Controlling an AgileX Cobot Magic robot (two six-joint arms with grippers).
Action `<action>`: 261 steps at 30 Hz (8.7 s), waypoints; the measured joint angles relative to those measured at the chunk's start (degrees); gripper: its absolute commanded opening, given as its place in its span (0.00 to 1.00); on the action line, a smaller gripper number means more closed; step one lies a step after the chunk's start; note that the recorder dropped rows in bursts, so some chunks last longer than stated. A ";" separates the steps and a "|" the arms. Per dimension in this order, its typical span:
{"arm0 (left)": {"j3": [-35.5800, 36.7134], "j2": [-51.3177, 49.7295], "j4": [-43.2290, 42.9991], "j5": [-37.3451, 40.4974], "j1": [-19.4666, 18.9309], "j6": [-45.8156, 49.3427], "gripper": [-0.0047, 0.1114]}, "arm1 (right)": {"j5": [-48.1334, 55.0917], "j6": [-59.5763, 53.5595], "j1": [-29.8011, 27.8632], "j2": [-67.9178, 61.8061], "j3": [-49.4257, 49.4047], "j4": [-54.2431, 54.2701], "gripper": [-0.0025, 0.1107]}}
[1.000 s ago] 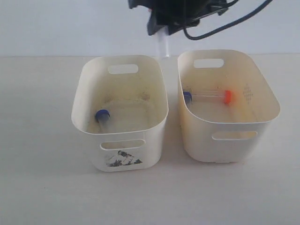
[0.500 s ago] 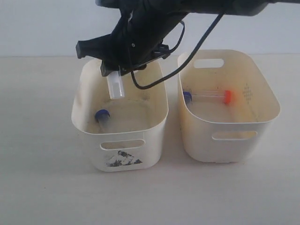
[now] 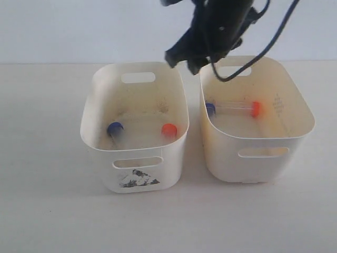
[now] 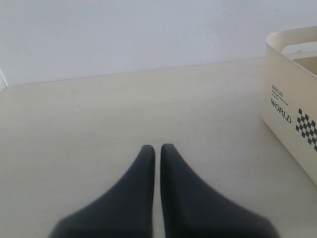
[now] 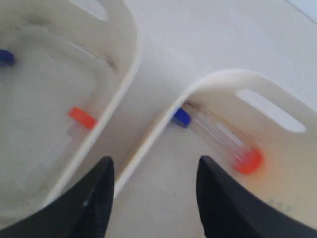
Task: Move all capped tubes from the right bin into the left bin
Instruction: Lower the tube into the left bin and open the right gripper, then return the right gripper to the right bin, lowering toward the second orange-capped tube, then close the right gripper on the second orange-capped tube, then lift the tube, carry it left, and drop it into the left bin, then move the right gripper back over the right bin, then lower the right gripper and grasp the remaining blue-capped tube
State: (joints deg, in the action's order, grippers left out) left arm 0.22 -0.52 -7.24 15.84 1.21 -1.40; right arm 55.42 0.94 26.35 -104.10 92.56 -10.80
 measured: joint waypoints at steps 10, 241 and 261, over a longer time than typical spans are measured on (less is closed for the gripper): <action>0.00 0.00 0.00 0.00 0.00 0.00 0.08 | 11.48 -49.54 -10.95 -0.88 0.00 6.74 0.45; 0.00 0.00 0.00 0.00 0.00 0.00 0.08 | 14.31 -5.46 -18.24 -8.28 6.18 15.13 0.38; 0.00 0.00 0.00 0.00 0.00 0.00 0.08 | 14.67 2.45 -18.30 -8.76 -4.62 31.15 0.38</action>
State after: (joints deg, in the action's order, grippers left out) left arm 0.22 -0.52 -7.24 15.84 1.21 -1.40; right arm 70.09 3.39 8.06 -112.86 87.94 20.35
